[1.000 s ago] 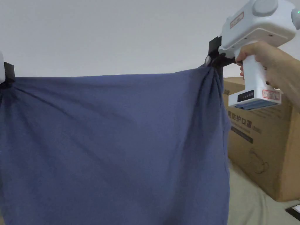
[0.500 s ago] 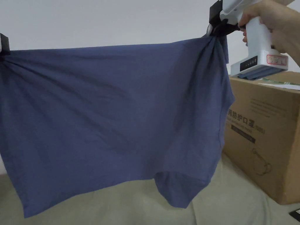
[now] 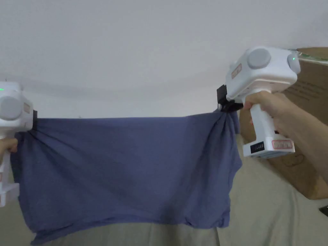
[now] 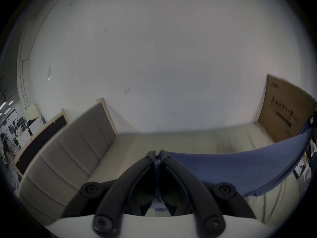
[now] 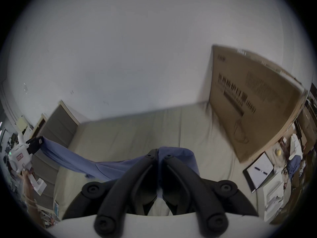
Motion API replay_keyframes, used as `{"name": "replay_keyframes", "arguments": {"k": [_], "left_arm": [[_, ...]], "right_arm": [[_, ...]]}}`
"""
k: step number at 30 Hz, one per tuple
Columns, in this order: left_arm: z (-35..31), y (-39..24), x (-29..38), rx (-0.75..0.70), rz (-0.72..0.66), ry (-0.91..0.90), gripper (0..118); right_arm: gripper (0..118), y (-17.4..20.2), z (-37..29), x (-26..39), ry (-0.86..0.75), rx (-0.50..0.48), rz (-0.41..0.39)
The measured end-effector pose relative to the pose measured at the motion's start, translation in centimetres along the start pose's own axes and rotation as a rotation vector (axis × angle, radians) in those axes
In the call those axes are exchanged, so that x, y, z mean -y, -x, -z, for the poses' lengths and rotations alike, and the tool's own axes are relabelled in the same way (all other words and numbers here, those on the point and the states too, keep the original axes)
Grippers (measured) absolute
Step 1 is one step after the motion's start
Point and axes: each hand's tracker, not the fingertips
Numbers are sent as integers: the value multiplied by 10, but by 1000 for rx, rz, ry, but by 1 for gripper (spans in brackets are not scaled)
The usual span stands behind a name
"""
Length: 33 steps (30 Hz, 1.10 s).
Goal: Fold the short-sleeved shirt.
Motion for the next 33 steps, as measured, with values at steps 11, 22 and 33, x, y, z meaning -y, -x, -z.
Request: {"name": "replay_keyframes", "arguments": {"k": [11, 22, 33], "left_arm": [[50, -4, 216, 34, -73, 354, 3], [-90, 54, 354, 91, -102, 394, 3], [-238, 92, 445, 87, -63, 385, 3]], "right_arm": [[3, -32, 109, 192, 276, -14, 107], [3, -67, -10, 376, 245, -77, 218], [3, -66, -132, 524, 287, -98, 153]]}}
